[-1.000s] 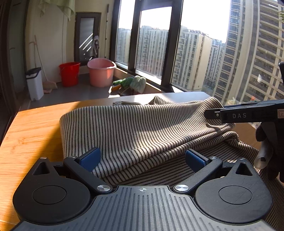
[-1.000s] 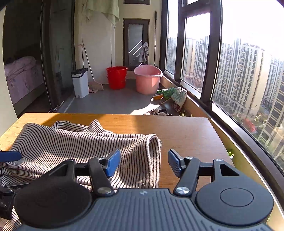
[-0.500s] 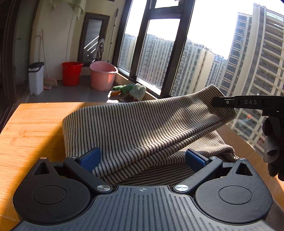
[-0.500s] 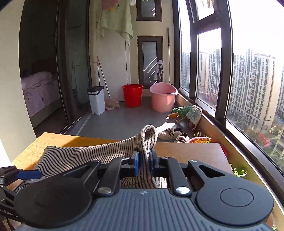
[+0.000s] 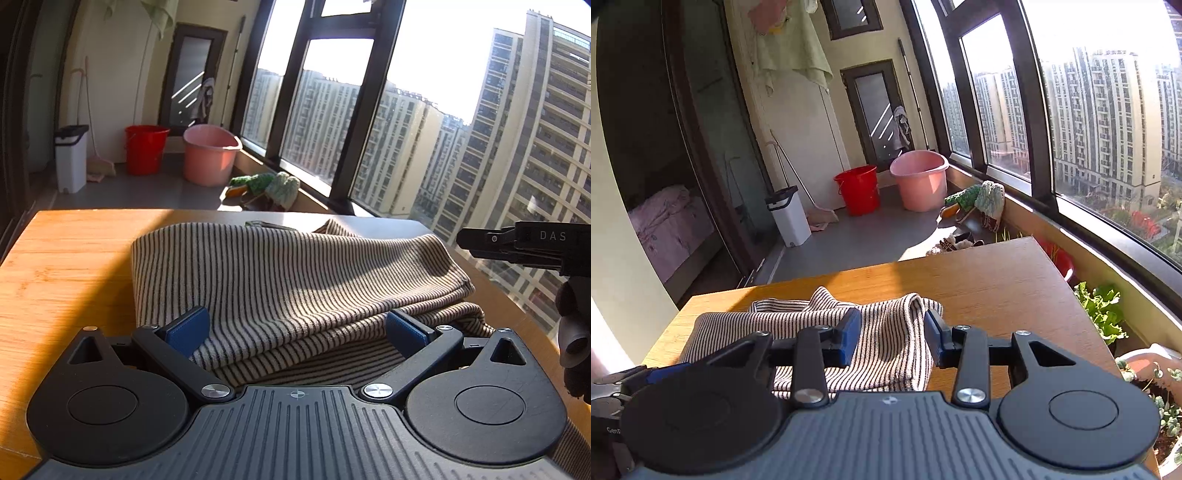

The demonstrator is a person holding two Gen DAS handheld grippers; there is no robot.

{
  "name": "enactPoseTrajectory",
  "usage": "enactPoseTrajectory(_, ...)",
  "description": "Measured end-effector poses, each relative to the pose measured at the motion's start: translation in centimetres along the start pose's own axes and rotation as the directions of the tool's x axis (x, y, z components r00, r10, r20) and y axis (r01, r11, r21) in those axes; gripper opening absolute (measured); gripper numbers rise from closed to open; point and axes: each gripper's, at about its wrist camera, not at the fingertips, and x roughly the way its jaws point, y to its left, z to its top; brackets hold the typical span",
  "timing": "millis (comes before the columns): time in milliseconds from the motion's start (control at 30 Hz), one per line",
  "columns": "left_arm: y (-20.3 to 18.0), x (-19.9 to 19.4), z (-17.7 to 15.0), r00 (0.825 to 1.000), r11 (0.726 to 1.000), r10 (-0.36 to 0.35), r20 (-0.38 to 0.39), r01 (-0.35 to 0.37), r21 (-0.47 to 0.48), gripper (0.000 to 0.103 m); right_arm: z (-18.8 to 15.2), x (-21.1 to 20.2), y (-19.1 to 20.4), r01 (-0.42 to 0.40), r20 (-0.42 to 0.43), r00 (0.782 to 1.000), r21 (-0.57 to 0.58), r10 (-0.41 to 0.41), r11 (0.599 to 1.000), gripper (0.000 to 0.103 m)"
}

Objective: Fold clothes

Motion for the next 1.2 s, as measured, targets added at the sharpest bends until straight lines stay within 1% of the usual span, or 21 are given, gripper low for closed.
enactPoseTrajectory(100,0.2,0.0,0.0,1.0,1.0,-0.004,0.0,0.004,-0.008,0.103,-1.2,0.9,0.1,-0.018,-0.001,1.0,0.001,0.018,1.0,0.039)
enactPoseTrajectory(167,0.3,0.0,0.0,1.0,1.0,-0.006,-0.003,0.006,-0.012,0.103,-2.4,2.3,0.4,0.023,-0.042,0.999,-0.048,-0.025,0.999,0.039)
enactPoseTrajectory(200,0.3,0.0,0.1,1.0,1.0,-0.007,-0.002,0.007,-0.014,0.103,-3.2,2.7,0.7,0.048,-0.038,0.998,-0.1,-0.052,0.994,0.038)
enactPoseTrajectory(267,0.4,-0.2,0.0,1.0,1.0,-0.009,0.003,0.009,-0.018,0.103,-3.2,2.9,1.2,0.071,-0.031,0.997,-0.115,-0.075,0.991,0.039)
enactPoseTrajectory(333,0.9,-0.4,0.0,1.0,0.999,-0.024,0.009,0.024,-0.039,0.103,-3.2,3.3,1.6,0.103,-0.034,0.994,-0.116,-0.107,0.988,0.039)
enactPoseTrajectory(433,1.4,-0.7,-0.2,0.999,0.996,-0.041,0.018,0.042,-0.073,0.103,-3.4,3.7,2.6,0.141,-0.034,0.988,-0.153,-0.148,0.978,0.04)
enactPoseTrajectory(567,0.9,-1.0,-0.4,1.0,0.997,-0.018,0.017,0.02,-0.068,0.103,-3.1,4.1,2.6,0.124,-0.043,0.99,-0.166,-0.133,0.978,0.045)
enactPoseTrajectory(700,0.2,-1.0,-0.4,1.0,0.999,0.004,0.011,-0.004,-0.047,0.103,-2.9,3.9,2.1,0.065,-0.056,0.996,-0.157,-0.074,0.985,0.057)
enactPoseTrajectory(767,0.2,-1.0,-0.4,1.0,0.999,0.006,0.01,-0.005,-0.046,0.103,-2.8,3.9,1.8,0.052,-0.056,0.997,-0.145,-0.061,0.988,0.057)
enactPoseTrajectory(967,0.0,-1.1,-0.4,1.0,0.999,0.011,0.009,-0.011,-0.045,0.103,-3.2,3.5,2.5,0.075,-0.05,0.995,-0.183,-0.085,0.98,0.057)
enactPoseTrajectory(1100,-0.3,-0.9,-0.2,1.0,0.999,0.024,0.006,-0.024,-0.038,0.103,-1.5,3.2,3.8,0.04,-0.048,0.998,-0.22,-0.052,0.975,0.057)
enactPoseTrajectory(1133,-0.3,-0.9,-0.2,1.0,0.999,0.027,0.005,-0.027,-0.037,0.103,-1.1,3.2,4.2,0.031,-0.048,0.998,-0.229,-0.043,0.973,0.055)
enactPoseTrajectory(1200,-0.5,-0.8,-0.1,0.999,0.999,0.037,0.0,-0.037,-0.03,0.103,-0.2,3.0,4.8,0.012,-0.048,0.999,-0.247,-0.025,0.969,0.054)
